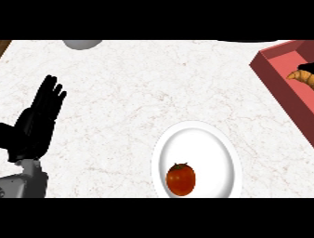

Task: Pick the croissant from the plate and place it in the cardboard box

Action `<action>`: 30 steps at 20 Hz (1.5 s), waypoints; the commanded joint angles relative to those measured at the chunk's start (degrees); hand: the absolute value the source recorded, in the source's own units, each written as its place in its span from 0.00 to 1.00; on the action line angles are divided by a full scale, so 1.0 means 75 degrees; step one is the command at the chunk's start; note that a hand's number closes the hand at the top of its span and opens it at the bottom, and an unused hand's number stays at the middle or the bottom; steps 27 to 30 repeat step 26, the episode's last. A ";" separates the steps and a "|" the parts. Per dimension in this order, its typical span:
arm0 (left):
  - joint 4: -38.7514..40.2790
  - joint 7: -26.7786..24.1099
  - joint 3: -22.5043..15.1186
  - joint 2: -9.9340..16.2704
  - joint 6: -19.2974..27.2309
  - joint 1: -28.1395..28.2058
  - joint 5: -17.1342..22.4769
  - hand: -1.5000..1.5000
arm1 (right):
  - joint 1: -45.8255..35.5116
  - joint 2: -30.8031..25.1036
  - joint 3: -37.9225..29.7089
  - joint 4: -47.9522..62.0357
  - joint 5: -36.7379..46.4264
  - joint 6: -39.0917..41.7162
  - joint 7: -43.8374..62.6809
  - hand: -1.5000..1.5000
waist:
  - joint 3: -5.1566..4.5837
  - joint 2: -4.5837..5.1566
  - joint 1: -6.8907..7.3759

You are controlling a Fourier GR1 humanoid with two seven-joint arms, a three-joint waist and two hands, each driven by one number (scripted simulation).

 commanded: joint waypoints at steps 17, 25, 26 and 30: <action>-0.0048 0.0235 -0.0060 -0.0114 0.0395 -0.0139 -0.0290 0.50 | 0.0184 -0.0794 -0.3018 0.0740 -0.4561 0.1794 -0.0700 0.00 | -0.0014 -0.0048 -0.0131; -0.0289 0.0281 -0.0025 -0.0074 0.0186 0.0089 -0.0080 0.50 | 0.0777 -0.2225 -0.3329 0.2308 -0.5191 0.2506 -0.1984 0.00 | -0.0005 -0.0020 -0.0050; -0.0454 0.0102 -0.0163 -0.0153 0.0031 0.0420 -0.0049 0.50 | 0.0862 -0.2256 -0.3309 0.2451 -0.5218 0.2416 -0.2142 0.00 | -0.0006 -0.0021 -0.0036; -0.0454 0.0102 -0.0163 -0.0153 0.0031 0.0420 -0.0049 0.50 | 0.0862 -0.2256 -0.3309 0.2451 -0.5218 0.2416 -0.2142 0.00 | -0.0006 -0.0021 -0.0036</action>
